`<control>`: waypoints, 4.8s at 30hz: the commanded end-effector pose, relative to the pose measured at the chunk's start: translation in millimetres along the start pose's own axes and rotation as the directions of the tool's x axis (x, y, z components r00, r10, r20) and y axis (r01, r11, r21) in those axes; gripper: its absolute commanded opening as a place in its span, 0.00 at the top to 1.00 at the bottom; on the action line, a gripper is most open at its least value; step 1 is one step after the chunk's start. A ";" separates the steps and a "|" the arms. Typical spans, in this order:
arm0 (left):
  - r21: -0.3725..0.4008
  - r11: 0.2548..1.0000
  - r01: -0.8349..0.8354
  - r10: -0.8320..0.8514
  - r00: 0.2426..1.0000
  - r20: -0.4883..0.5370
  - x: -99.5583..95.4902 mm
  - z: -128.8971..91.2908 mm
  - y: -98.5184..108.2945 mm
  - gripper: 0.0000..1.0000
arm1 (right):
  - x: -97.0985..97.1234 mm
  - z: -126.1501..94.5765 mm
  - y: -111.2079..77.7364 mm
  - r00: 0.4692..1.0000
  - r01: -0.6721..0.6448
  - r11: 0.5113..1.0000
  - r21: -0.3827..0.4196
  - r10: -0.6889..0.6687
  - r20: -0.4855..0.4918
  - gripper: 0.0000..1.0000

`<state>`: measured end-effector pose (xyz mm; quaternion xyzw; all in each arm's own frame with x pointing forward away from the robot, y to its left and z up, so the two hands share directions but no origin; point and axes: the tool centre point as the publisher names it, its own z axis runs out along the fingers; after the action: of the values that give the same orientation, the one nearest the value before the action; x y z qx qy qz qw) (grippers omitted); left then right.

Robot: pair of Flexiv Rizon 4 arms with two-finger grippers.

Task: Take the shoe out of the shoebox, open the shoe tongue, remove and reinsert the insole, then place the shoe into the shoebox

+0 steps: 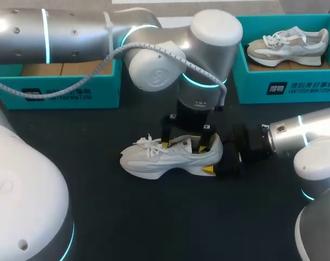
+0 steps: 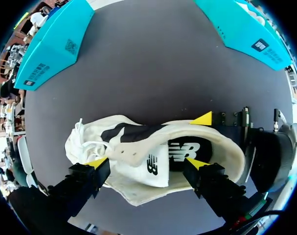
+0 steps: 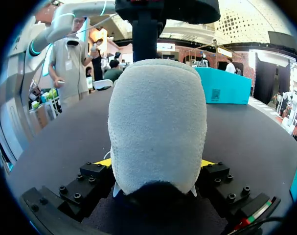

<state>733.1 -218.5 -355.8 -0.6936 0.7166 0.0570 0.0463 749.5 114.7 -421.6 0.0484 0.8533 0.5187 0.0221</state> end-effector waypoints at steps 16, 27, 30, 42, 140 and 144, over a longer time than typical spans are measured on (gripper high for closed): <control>0.005 0.995 0.099 -0.099 0.984 0.149 -37.2 -0.7 0.5 0.00 | -1.7 4.6 -0.9 1.000 0.000 1.000 0.001 0.000 0.001 1.00; -0.018 0.991 0.132 -0.131 0.989 0.064 -54.5 -10.1 0.2 1.00 | -1.7 4.6 -0.9 1.000 0.000 1.000 0.001 0.000 0.001 1.00; -0.018 0.991 0.134 -0.133 0.990 0.050 -55.2 -11.0 1.1 1.00 | -1.7 4.6 -0.9 1.000 0.000 1.000 0.001 0.000 0.001 1.00; -0.003 0.987 0.160 -0.160 0.985 -0.060 -78.2 -29.3 7.8 1.00 | -1.7 4.6 -0.9 1.000 0.000 1.000 0.001 0.000 0.001 1.00; 0.445 -0.233 -0.864 0.972 -0.197 0.128 -35.4 -134.1 -12.7 1.00 | -1.7 4.6 -0.9 1.000 0.000 1.000 0.001 0.000 0.001 1.00; 0.427 -0.231 -0.875 0.973 -0.200 0.116 -31.9 -125.8 -12.4 1.00 | -1.7 4.6 -0.9 1.000 0.000 1.000 0.001 0.000 0.001 1.00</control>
<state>748.0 -211.1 -216.1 0.0327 0.9921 -0.1198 0.0191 750.1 115.9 -421.7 0.0481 0.8533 0.5188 0.0219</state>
